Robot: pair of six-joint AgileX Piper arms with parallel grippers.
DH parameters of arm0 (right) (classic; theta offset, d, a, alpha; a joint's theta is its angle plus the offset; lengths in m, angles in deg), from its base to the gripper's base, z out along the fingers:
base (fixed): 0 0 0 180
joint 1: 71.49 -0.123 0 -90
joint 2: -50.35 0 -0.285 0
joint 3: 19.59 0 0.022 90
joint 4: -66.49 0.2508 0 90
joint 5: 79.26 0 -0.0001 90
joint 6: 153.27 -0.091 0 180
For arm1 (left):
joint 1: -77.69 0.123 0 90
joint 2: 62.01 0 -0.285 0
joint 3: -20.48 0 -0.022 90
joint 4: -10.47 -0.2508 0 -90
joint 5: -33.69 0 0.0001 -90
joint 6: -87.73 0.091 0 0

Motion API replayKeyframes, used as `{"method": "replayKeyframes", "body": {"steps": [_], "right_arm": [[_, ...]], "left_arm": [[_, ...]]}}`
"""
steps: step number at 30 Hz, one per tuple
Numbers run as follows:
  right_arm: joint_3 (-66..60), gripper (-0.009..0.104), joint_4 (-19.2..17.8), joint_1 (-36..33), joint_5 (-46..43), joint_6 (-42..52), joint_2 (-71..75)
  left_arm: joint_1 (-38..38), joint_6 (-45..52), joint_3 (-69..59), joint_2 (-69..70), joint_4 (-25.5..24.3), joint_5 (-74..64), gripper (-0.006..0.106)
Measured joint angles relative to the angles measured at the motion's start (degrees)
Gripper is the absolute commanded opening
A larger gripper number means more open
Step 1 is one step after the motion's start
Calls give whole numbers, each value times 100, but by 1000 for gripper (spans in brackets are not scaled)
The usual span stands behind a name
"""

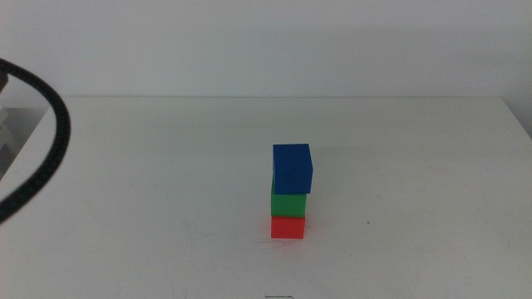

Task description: Stack red cubes first, then green, then blue cubes in a specific spot.

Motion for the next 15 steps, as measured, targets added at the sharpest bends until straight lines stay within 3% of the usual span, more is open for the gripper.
{"method": "replayKeyframes", "body": {"steps": [5,15], "right_arm": [[-497,68,-146,0,-488,0,230],[-3976,68,-277,0,-3757,0,2297]], "left_arm": [[0,0,-245,225,0,20,94],[0,-7,-1768,1214,863,952,94]]}}
